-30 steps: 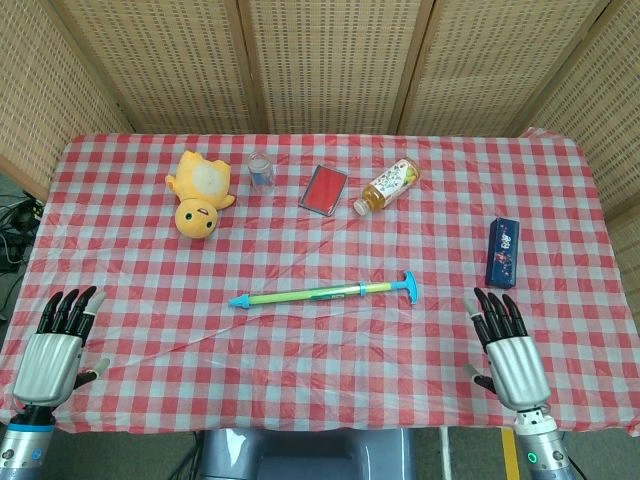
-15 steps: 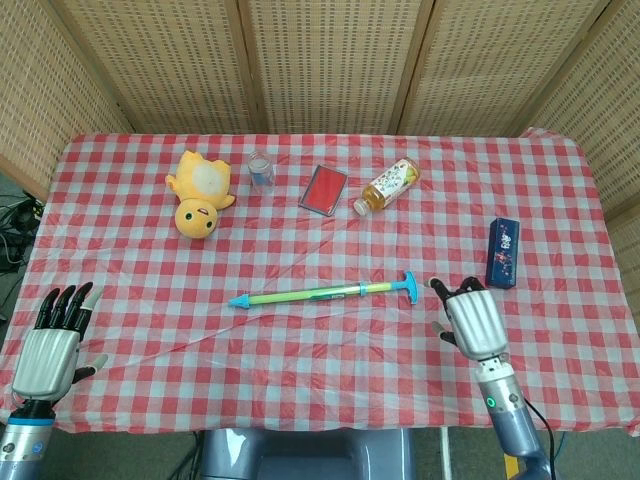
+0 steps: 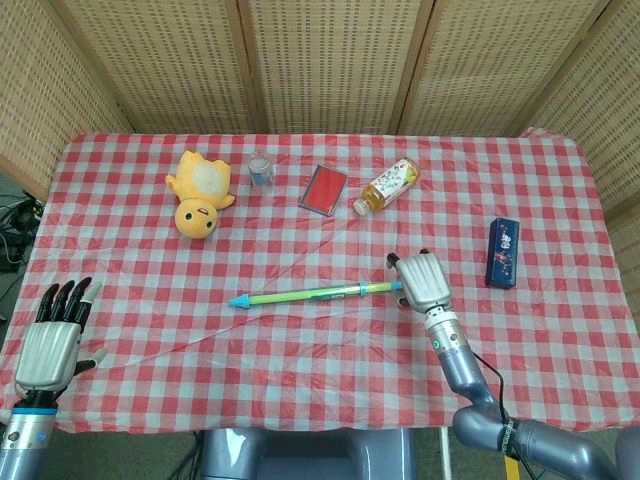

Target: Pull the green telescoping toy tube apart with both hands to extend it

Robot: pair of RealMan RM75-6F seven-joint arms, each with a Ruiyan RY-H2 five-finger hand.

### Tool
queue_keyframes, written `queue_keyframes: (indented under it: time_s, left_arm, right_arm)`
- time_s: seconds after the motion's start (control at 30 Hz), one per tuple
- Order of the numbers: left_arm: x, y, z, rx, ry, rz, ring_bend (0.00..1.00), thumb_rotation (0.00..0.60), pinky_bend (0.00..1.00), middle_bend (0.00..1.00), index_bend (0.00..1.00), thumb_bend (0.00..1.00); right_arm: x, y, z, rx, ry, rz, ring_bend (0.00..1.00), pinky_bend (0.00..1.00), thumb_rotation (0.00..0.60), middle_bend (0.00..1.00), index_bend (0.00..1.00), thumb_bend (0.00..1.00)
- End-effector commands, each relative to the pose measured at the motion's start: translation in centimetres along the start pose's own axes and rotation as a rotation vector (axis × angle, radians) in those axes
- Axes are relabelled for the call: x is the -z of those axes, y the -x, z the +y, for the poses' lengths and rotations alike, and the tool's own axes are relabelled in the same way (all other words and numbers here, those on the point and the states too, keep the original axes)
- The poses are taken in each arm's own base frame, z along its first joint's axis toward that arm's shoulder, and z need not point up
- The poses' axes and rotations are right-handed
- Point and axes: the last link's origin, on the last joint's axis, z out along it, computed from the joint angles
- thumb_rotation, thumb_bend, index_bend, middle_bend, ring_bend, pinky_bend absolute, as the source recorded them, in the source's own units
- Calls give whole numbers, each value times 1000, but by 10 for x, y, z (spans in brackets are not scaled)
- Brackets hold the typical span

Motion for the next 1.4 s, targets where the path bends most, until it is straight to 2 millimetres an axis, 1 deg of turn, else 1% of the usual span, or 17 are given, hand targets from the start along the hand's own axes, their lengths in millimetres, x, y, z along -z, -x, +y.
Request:
queue_keyframes:
  time_s: [0.03, 0.23, 0.37, 0.83, 1.17, 1.27, 1.4]
  left_arm:
    - [-1, 1, 0, -2, 0, -1, 0, 600, 0, 0, 0, 117]
    - [-3, 4, 0, -6, -2, -15, 0, 600, 0, 0, 0, 116]
    - [-4, 5, 1, -7, 0, -15, 0, 600, 0, 0, 0, 117]
    - [-4, 4, 0, -6, -4, -7, 0, 600, 0, 0, 0, 120]
    - [-6, 6, 1, -6, -6, -18, 0, 600, 0, 0, 0, 120]
    - [-7, 6, 1, -4, -6, -21, 0, 600, 0, 0, 0, 121]
    - [-8, 6, 4, 3, 0, -25, 0, 600, 0, 0, 0, 123]
  right_arm:
    - [-10, 7, -2, 12, 11, -29, 936, 510, 600, 995, 454, 408]
    - [-14, 21, 2, 15, 35, -72, 936, 510, 600, 996, 458, 445]
    - [-14, 29, 6, 20, 48, -97, 937, 510, 600, 998, 461, 448]
    - [-20, 43, 4, 16, 54, -133, 939, 510, 600, 1000, 530, 452]
    - [-24, 52, 7, 22, 68, -165, 941, 510, 600, 1000, 551, 450]
    - [-25, 53, 8, 19, 72, -169, 941, 510, 600, 1000, 592, 450]
    - [-25, 46, 10, 5, 77, -155, 942, 510, 600, 1000, 706, 456]
